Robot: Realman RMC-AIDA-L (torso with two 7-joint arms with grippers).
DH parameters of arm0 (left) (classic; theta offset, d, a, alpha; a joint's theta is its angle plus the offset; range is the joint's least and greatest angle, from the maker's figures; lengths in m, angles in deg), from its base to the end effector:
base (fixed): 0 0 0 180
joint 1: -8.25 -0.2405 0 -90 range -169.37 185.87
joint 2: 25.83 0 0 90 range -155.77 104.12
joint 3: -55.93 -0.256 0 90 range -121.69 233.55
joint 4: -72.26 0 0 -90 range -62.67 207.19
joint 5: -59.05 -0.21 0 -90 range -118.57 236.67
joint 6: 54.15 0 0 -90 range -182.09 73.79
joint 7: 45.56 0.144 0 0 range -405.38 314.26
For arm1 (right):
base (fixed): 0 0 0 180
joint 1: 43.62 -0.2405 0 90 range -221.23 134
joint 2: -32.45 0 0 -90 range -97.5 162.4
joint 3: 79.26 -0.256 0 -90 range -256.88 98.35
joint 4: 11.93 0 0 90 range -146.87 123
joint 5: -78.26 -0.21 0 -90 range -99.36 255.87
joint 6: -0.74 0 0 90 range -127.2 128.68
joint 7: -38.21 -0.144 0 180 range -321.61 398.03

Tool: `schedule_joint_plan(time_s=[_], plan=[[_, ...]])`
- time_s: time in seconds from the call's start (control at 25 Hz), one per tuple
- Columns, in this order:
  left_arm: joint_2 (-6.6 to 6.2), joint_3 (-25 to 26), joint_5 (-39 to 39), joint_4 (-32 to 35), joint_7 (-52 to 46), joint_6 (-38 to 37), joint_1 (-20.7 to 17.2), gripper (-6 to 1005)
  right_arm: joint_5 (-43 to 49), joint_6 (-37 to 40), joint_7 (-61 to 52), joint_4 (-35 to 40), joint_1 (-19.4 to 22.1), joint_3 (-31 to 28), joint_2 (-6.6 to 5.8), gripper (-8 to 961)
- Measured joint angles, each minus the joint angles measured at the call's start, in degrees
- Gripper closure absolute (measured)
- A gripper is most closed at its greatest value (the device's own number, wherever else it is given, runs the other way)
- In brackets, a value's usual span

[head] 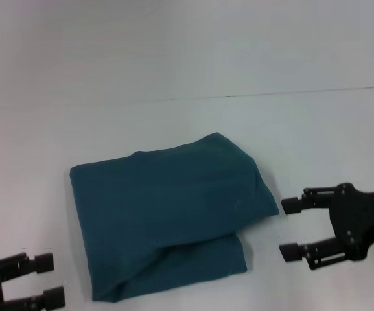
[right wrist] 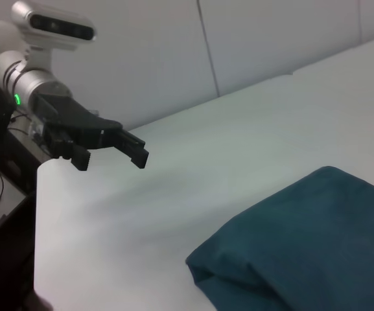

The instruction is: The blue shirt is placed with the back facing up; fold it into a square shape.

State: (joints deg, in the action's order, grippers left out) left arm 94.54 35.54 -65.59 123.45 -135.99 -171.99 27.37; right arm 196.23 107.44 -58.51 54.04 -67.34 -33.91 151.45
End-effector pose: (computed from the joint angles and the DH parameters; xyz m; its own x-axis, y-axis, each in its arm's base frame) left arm -0.3000 0.2322 0.0591 0.6151 0.5451 0.5697 0.6175 -0.7823 0.0819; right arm 0.2377 0.2971 0.0571 0.8783 -0.3466 -0.3295 -0.3855 -0.9208 -0.0591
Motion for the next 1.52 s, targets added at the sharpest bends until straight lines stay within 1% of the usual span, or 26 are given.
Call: schedule_joint_plan(time_s=[0.12,0.4,0.48,0.64,0.92,1.2,1.52], plan=[[0.49,0.2,0.0,-0.4,2.2,0.1,-1.0,144,0.1,0.1,2.7,-0.5,1.3,-0.1,0.51,30],[0.59,0.5,-0.1,-1.3,2.3,1.1,-1.5,152,0.4,0.1,3.8,-1.3,4.0,-0.1,0.62,31],[0.84,0.5,-0.9,-1.4,3.5,2.5,-1.9,150,0.4,0.0,4.7,-1.2,4.7,-0.8,0.62,30],[1.27,0.5,-1.3,-1.5,5.7,3.4,-2.3,140,0.1,0.2,8.6,-2.2,5.7,-4.3,0.67,29],[2.06,0.6,-0.9,-1.8,8.2,5.3,-3.7,148,-0.7,2.4,13.0,-4.5,6.2,-9.2,0.90,30],[2.35,0.9,-0.5,-3.5,10.9,7.2,-4.2,150,-1.0,1.5,14.7,-5.8,6.0,-9.7,0.88,31],[2.27,2.1,-0.5,-3.9,12.6,7.9,-4.6,150,-0.9,2.0,15.6,-6.3,5.8,-9.4,0.84,31]])
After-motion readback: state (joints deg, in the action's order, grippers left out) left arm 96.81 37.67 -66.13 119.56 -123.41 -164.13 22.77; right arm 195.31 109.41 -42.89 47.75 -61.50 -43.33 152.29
